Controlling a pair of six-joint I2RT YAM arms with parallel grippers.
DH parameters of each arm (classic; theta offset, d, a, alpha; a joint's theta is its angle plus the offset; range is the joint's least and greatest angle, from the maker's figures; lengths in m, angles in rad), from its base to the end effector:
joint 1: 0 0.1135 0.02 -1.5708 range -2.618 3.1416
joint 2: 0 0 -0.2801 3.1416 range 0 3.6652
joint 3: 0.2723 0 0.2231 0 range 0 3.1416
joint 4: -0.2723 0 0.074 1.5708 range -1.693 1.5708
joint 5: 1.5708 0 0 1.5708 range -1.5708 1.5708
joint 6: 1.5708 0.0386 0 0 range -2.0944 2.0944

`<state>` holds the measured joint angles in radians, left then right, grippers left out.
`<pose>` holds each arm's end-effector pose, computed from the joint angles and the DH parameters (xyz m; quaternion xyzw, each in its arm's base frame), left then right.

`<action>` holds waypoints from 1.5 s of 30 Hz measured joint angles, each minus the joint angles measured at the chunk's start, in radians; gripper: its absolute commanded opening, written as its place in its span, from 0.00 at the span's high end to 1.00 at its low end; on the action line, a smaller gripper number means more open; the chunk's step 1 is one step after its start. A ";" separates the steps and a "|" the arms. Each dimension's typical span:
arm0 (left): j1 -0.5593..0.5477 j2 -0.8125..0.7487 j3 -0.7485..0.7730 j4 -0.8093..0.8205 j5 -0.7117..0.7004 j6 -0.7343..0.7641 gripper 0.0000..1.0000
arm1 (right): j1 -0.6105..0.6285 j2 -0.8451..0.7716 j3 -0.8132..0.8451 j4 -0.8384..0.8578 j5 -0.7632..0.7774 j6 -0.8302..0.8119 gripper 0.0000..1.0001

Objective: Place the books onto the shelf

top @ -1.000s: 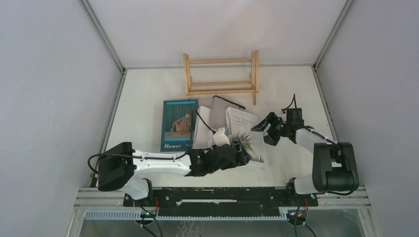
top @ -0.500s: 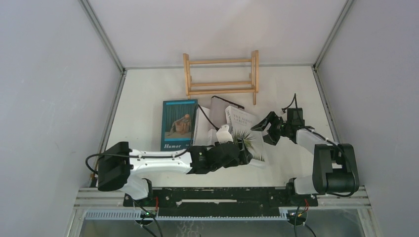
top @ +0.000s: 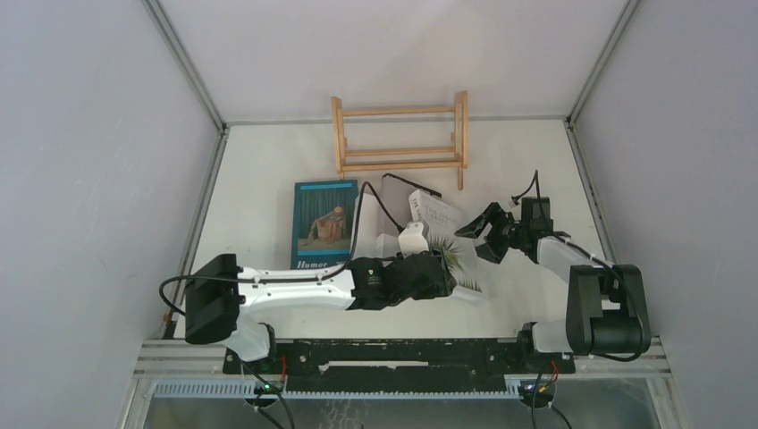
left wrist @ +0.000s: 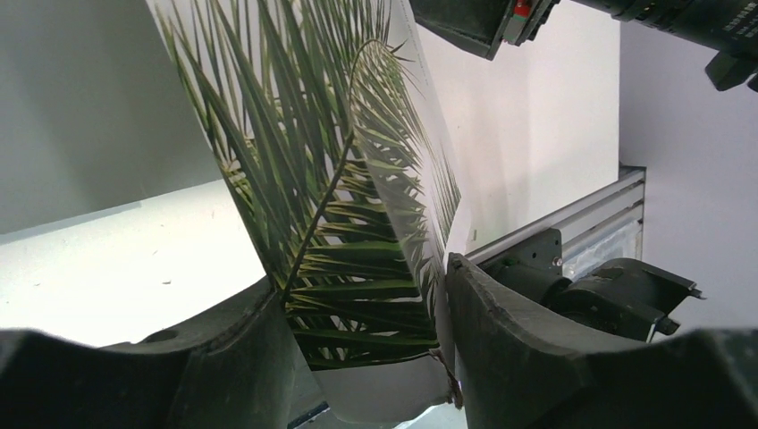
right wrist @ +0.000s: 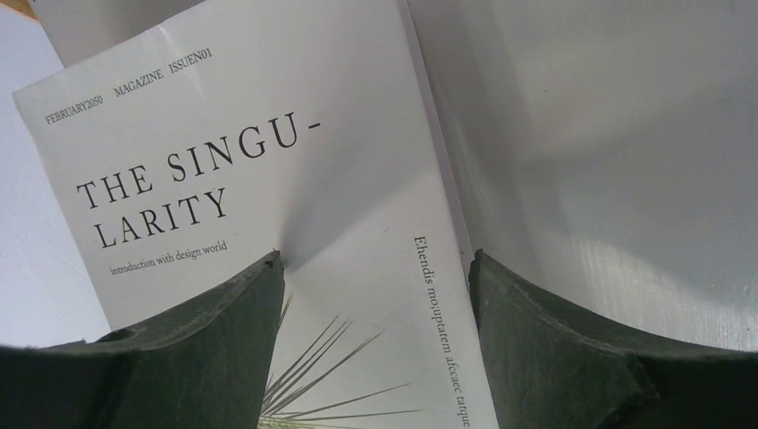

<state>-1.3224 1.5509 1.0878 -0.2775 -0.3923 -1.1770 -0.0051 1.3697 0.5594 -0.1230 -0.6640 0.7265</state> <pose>0.0916 -0.3011 0.2772 -0.0132 0.9009 -0.3190 0.2941 0.2179 0.0227 0.1897 0.2258 0.8749 0.3942 0.1680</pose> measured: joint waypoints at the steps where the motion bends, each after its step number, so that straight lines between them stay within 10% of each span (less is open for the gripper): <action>1: 0.000 0.003 0.004 -0.007 0.001 0.000 0.42 | -0.001 0.000 -0.003 0.003 0.000 0.000 0.20; 26: 0.000 0.093 0.269 -0.303 -0.025 0.182 0.55 | -0.046 -0.029 -0.052 -0.009 -0.033 0.001 0.17; 45: -0.006 0.138 0.373 -0.331 0.014 0.287 0.31 | -0.072 -0.243 -0.057 -0.117 0.052 0.004 0.15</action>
<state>-1.3285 1.6890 1.4605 -0.6083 -0.3779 -0.8898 -0.0776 1.1263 0.5026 -0.2401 -0.6117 0.7303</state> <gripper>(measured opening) 0.685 0.849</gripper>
